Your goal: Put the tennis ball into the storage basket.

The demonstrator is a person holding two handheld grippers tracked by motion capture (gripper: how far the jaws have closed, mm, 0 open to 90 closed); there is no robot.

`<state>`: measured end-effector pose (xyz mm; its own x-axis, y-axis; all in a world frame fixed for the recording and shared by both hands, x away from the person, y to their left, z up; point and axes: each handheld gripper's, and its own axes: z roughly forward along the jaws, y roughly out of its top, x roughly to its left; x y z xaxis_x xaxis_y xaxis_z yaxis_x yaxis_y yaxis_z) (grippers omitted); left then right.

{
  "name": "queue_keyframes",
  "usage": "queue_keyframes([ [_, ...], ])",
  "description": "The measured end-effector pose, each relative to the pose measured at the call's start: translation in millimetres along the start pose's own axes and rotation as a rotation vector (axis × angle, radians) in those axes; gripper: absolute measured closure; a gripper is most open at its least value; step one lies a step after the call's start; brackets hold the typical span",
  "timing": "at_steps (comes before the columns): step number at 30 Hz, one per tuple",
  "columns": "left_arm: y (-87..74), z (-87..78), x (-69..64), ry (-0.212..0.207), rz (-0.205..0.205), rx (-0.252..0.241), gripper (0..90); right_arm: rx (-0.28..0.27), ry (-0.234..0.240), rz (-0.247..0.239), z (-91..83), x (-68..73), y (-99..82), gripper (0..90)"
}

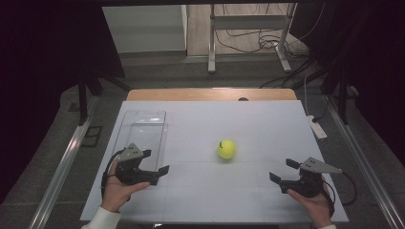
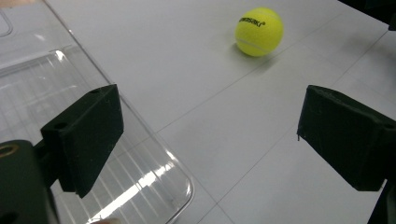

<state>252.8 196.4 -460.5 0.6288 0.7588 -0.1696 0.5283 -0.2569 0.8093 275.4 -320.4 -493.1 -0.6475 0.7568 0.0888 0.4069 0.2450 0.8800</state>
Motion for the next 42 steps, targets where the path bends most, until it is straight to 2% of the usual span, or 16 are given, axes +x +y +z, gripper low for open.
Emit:
queue_keyframes([
  [19,14.0,8.0,-7.0,0.015,0.019,0.033,8.0,0.004,0.016,-0.010,5.9,1.0,2.6,11.4],
  [42,32.3,23.9,-19.3,-0.026,0.061,0.062,8.4,0.003,0.015,-0.007,6.1,0.3,2.0,11.4],
])
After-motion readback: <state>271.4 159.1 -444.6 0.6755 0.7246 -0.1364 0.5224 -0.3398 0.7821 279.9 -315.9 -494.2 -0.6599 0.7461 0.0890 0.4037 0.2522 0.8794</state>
